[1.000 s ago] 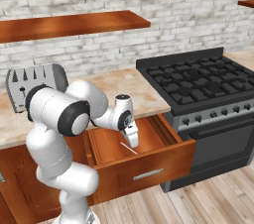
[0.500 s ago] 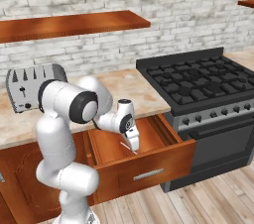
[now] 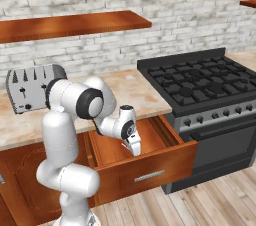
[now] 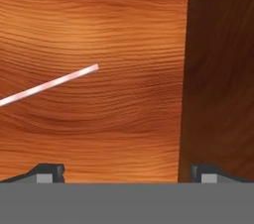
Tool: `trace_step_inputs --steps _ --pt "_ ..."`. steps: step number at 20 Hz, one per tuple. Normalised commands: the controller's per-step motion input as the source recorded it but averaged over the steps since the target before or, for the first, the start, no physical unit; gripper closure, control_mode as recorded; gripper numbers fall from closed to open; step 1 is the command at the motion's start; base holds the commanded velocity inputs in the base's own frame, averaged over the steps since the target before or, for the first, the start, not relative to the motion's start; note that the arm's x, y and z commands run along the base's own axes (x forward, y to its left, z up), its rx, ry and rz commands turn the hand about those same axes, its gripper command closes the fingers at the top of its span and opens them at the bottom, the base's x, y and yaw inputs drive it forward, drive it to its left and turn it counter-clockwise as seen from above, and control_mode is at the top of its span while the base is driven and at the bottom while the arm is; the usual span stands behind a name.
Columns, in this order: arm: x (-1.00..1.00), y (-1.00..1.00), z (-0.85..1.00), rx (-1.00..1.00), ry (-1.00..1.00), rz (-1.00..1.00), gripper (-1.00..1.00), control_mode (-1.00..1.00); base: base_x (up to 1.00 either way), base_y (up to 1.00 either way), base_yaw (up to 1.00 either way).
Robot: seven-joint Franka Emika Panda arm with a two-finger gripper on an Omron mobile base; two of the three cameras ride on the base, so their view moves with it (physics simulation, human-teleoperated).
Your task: Take a straw from the drawer in front and place it inside the glass cup on the dining counter.
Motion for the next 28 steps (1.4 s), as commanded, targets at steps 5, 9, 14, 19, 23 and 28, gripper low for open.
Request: trace_step_inputs --steps 5,9,14,19,23,28 --pt "0.0 -0.12 -0.21 0.0 0.0 0.0 -1.0 -1.0 0.0 0.0 0.0" --pt "-0.06 -0.24 -0.14 0.0 0.0 0.0 -1.0 -1.0 0.0 0.0 0.0" --pt "-0.43 -0.36 -0.01 0.0 0.0 0.0 -1.0 -1.0 0.0 0.0 0.0" --pt "-0.72 -0.51 -0.08 -0.02 0.0 -0.05 -1.0 -1.0 0.0 0.0 0.0" --pt "-0.93 -0.71 -0.16 -0.02 0.0 -0.1 -1.0 -1.0 0.0 0.0 0.0" --pt "-0.85 -0.66 -0.13 -0.03 0.0 -0.11 -1.0 -1.0 0.0 0.0 0.0"
